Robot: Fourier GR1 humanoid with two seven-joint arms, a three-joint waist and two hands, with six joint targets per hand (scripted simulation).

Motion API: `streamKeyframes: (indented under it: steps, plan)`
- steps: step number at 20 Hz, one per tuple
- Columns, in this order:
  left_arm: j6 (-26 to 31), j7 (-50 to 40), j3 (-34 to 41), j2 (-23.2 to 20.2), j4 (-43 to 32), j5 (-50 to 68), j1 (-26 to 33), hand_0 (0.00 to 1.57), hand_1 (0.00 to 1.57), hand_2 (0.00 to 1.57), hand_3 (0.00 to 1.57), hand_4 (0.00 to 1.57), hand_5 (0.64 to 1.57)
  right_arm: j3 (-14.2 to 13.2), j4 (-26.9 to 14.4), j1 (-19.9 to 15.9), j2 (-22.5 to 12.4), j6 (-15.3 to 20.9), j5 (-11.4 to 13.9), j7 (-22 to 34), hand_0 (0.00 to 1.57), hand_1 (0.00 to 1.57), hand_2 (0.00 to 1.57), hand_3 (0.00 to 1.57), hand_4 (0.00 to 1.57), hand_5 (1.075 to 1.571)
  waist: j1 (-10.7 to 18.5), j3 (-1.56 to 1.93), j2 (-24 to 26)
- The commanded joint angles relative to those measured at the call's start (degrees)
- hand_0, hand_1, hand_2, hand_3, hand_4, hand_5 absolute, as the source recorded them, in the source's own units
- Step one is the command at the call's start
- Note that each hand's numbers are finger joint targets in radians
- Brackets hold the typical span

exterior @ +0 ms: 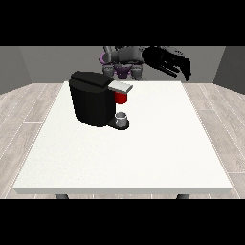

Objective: Insert the coffee pod into the coffee machine and close the lid

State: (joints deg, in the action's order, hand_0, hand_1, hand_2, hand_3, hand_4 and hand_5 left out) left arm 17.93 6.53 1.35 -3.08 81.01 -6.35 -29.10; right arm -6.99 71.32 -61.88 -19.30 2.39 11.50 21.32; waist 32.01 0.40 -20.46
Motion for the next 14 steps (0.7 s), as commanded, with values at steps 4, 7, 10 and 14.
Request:
streamKeyframes:
  steps: [4, 7, 10, 14]
  plan:
    - [2.4, 0.01, 2.49, -2.61, -0.78, 2.39, -1.21, 0.0, 0.0, 0.0, 0.0, 0.3, 1.571, 1.08, -5.13, -5.07, 4.15, 1.37, -0.15, -4.6, 0.0, 0.0, 0.0, 0.0, 0.1, 1.571, -0.66, -0.43, -1.14]
    - [0.51, -2.15, 1.71, -1.04, 1.68, 1.96, -1.08, 0.0, 0.0, 0.0, 0.0, 0.32, 1.571, -0.25, -8.19, -5.04, 3.88, -0.93, -2.33, -10.34, 0.0, 0.0, 0.0, 0.0, 0.0, 1.571, -1.67, -0.4, -1.81]
    - [1.05, -2.94, 0.98, -0.79, 2.09, 2.05, 3.07, 0.0, 0.0, 0.0, 0.0, 0.34, 1.571, 1.64, -9.21, -3.1, 7.02, -0.03, -1.51, -11.03, 0.0, 0.0, 0.0, 0.0, 0.0, 1.571, -2.76, -0.41, 2.96]
    - [1.62, -0.76, 3.02, -2.64, 0.44, 2.6, 5.69, 0.0, 0.0, 0.0, 0.0, 0.26, 1.571, 4.41, -6.86, 0.07, 11.61, -0.97, -2.45, -16.0, 0.0, 0.0, 0.0, 0.0, 0.17, 1.571, -7.56, -0.41, 5.8]
